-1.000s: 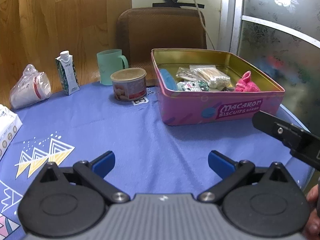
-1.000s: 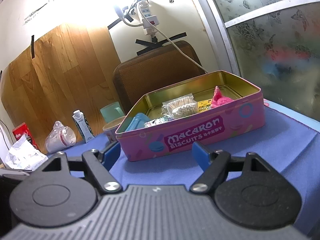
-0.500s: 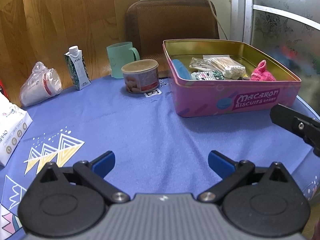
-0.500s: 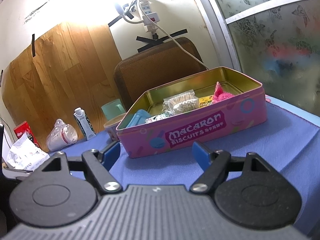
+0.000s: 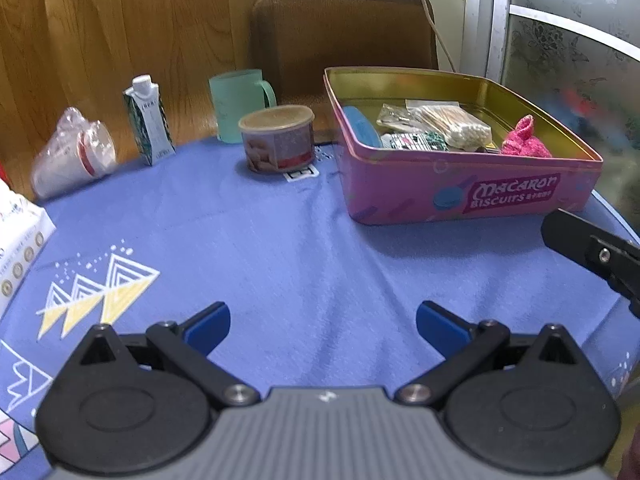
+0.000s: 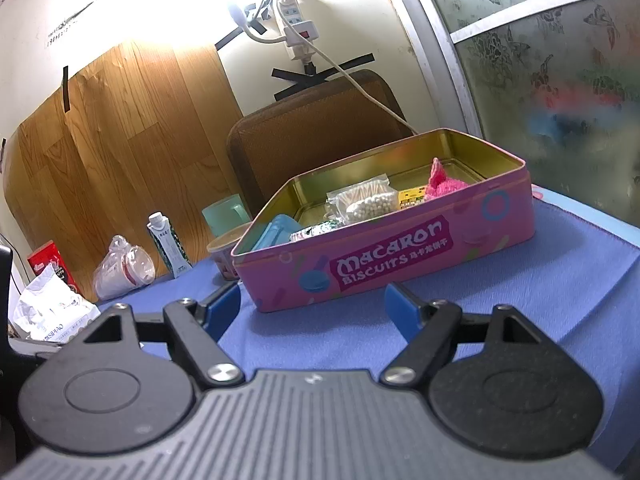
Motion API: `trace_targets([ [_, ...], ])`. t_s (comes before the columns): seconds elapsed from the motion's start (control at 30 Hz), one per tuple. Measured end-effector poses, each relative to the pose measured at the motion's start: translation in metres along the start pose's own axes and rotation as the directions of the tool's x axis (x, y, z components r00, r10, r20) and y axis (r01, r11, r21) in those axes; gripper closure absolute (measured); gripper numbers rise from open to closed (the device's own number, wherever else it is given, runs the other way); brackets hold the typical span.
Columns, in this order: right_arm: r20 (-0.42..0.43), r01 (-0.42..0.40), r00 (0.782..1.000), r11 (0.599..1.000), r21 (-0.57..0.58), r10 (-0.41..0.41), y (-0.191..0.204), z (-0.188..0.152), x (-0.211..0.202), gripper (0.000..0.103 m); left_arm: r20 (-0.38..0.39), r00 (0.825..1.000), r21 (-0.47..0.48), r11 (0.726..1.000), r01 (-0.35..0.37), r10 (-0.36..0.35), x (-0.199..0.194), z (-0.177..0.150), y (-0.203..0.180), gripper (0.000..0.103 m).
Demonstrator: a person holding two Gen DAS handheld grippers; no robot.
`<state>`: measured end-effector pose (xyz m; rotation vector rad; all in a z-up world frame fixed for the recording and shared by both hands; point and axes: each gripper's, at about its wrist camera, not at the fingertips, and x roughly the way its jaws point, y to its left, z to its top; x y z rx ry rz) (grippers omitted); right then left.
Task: Organize soft objects
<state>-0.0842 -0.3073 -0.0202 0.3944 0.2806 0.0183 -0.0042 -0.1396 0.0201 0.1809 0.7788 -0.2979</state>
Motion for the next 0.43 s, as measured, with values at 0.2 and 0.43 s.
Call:
trace_targets([
  [0.2, 0.0, 0.001, 1.0, 1.0, 0.0, -0.001, 0.0005, -0.0005, -0.0002, 0.022, -0.02, 1.0, -0.027, 1.0, 0.01, -0.011, 0.0031, -0.0005, 0.0031, 0.0],
  [0.43, 0.0, 0.001, 1.0, 1.0, -0.001, -0.001, 0.0005, -0.0007, 0.0002, 0.022, -0.01, 0.999, -0.039, 0.998, 0.047, -0.047, 0.0005, -0.0001, 0.0045, 0.0],
])
